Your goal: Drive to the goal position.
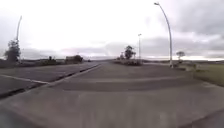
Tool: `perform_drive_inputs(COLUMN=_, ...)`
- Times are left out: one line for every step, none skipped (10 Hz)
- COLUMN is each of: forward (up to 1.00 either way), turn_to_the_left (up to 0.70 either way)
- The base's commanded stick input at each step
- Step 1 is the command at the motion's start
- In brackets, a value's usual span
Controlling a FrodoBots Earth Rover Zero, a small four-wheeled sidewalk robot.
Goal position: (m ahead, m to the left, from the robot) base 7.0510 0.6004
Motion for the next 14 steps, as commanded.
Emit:
perform_drive_inputs(forward=1.0, turn_to_the_left=0.0)
perform_drive_inputs(forward=1.0, turn_to_the_left=0.0)
perform_drive_inputs(forward=1.0, turn_to_the_left=0.0)
perform_drive_inputs(forward=1.0, turn_to_the_left=0.0)
perform_drive_inputs(forward=1.0, turn_to_the_left=0.0)
perform_drive_inputs(forward=1.0, turn_to_the_left=0.0)
perform_drive_inputs(forward=1.0, turn_to_the_left=0.0)
perform_drive_inputs(forward=1.0, turn_to_the_left=0.0)
perform_drive_inputs(forward=1.0, turn_to_the_left=0.0)
perform_drive_inputs(forward=1.0, turn_to_the_left=0.0)
perform_drive_inputs(forward=1.0, turn_to_the_left=0.0)
perform_drive_inputs(forward=1.0, turn_to_the_left=0.0)
perform_drive_inputs(forward=1.0, turn_to_the_left=0.0)
perform_drive_inputs(forward=1.0, turn_to_the_left=0.0)
